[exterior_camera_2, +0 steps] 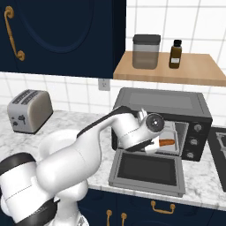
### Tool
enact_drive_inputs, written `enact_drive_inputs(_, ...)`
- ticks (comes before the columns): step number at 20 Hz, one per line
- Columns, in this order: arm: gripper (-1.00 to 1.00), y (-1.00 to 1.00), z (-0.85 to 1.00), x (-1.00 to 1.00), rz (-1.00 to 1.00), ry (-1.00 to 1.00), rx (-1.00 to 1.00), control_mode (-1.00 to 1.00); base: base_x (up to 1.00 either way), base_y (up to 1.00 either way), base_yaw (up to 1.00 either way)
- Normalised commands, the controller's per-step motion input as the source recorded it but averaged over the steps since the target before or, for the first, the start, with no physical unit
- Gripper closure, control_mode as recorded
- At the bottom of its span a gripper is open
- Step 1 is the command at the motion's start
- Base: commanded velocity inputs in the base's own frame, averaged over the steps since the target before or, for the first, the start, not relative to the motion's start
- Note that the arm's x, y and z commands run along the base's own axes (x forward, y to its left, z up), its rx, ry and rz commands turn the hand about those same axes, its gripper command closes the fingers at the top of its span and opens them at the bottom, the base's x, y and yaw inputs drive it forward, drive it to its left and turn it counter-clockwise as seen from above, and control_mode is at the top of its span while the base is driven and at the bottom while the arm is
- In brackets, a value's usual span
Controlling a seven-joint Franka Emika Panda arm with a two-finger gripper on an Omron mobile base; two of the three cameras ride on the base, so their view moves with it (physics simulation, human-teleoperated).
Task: Pick up the kebab skewer and baguette bread, and place them inside the toaster oven. Close the toaster oven door and start by setting the timer.
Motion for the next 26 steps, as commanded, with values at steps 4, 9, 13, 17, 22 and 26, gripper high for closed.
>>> enact_drive_inputs(4, 1.0, 0.0, -0.24, 0.18, 0.0, 0.06, 0.0, -1.0, 0.0, 0.0, 0.0)
enact_drive_inputs(9, 1.0, 0.0, -0.18, 0.22, 0.0, 0.02, 0.0, -1.0, 0.0, 0.0, 0.0)
enact_drive_inputs(13, 1.0, 0.0, 0.0, 0.19, 0.0, 0.0, 0.0, -1.0, 0.0, 0.0, 0.0)
enact_drive_inputs(17, 1.0, 0.0, 0.07, 0.04, 0.0, 0.0, 0.0, -1.0, 0.0, 0.0, 0.0)
enact_drive_inputs(22, 1.0, 0.0, 0.25, 0.0, 0.0, 0.0, 0.0, -1.0, 0.0, 0.0, 0.0)
enact_drive_inputs(26, 1.0, 0.0, -0.06, 0.27, 0.0, 0.0, 0.0, -1.0, 0.0, 0.0, 0.0)
